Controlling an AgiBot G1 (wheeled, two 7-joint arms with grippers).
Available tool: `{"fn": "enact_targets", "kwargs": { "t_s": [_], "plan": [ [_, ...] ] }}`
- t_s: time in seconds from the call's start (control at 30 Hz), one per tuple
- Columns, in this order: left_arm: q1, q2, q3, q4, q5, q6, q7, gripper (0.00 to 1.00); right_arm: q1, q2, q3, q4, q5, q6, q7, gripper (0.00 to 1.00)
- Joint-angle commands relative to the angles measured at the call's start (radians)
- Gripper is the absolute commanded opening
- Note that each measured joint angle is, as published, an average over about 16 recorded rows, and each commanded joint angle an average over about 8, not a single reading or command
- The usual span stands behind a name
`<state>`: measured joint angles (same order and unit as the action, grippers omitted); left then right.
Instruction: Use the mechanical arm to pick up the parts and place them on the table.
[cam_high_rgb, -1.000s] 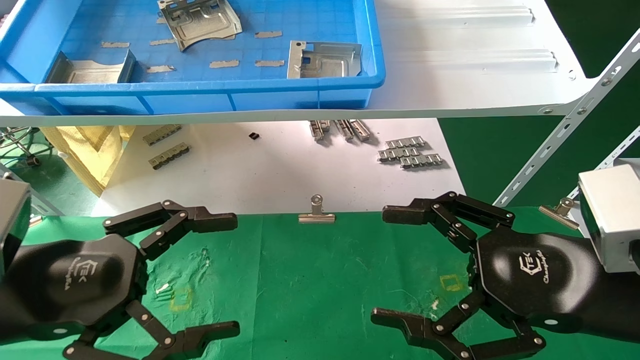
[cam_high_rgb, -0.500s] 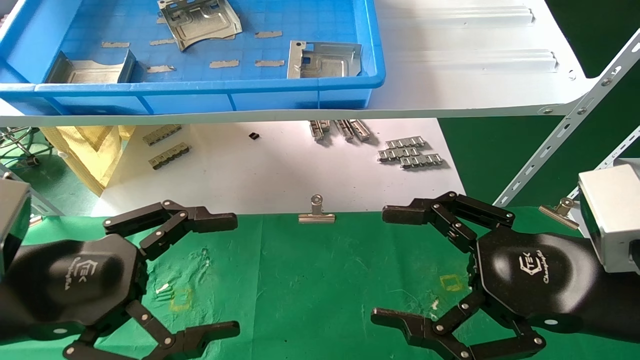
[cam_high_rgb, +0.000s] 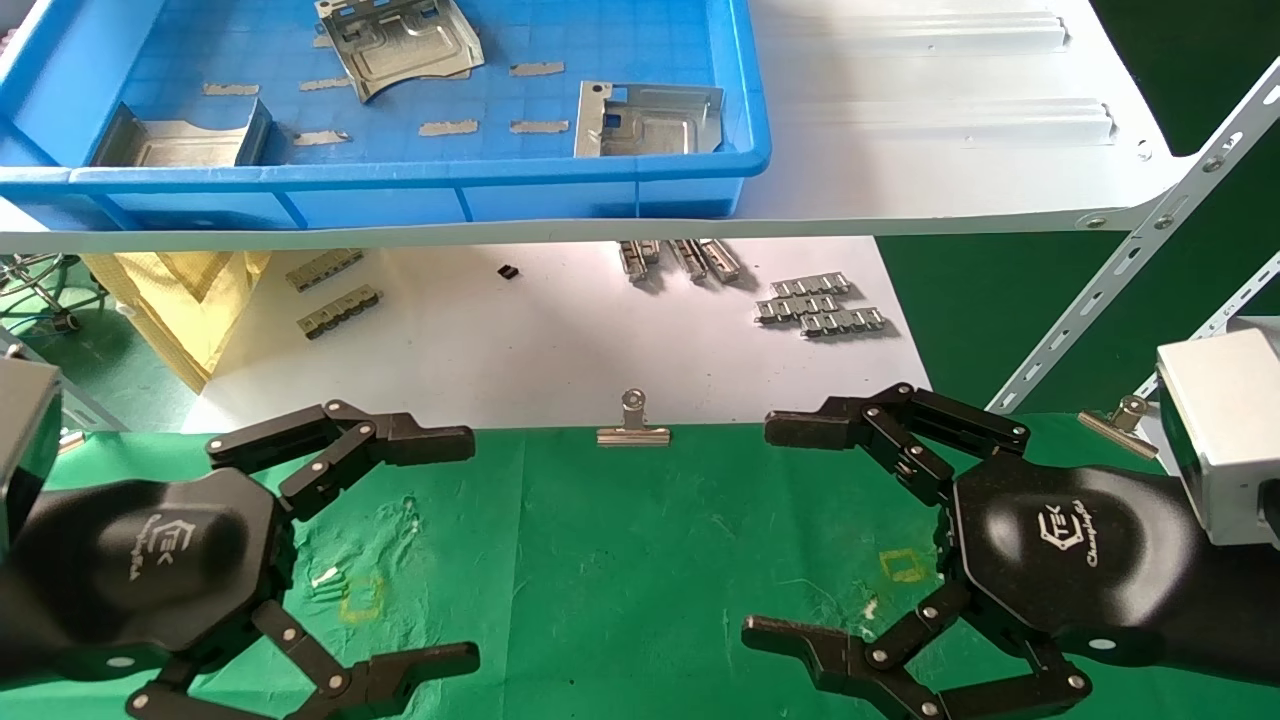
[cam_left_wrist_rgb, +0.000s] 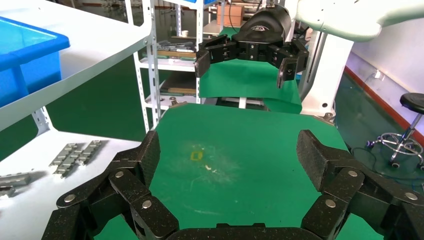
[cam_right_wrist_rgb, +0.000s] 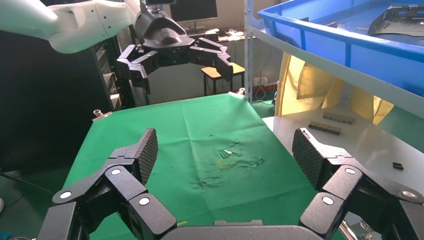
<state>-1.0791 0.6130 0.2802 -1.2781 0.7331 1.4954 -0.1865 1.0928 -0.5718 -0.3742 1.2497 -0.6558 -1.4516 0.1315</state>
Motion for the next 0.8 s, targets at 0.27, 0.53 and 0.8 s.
{"fn": "enact_targets", "kwargs": {
  "t_s": [0.27,0.53,0.8],
  "plan": [
    [0.000,0.000,0.000,0.000,0.000,0.000,0.000,1.00,0.000,0.000,0.000,0.000,0.000,0.000,0.000,1.00],
    [0.000,0.000,0.000,0.000,0.000,0.000,0.000,1.00,0.000,0.000,0.000,0.000,0.000,0.000,0.000,1.00],
    [0.000,0.000,0.000,0.000,0.000,0.000,0.000,1.00,0.000,0.000,0.000,0.000,0.000,0.000,0.000,1.00]
  ]
}}
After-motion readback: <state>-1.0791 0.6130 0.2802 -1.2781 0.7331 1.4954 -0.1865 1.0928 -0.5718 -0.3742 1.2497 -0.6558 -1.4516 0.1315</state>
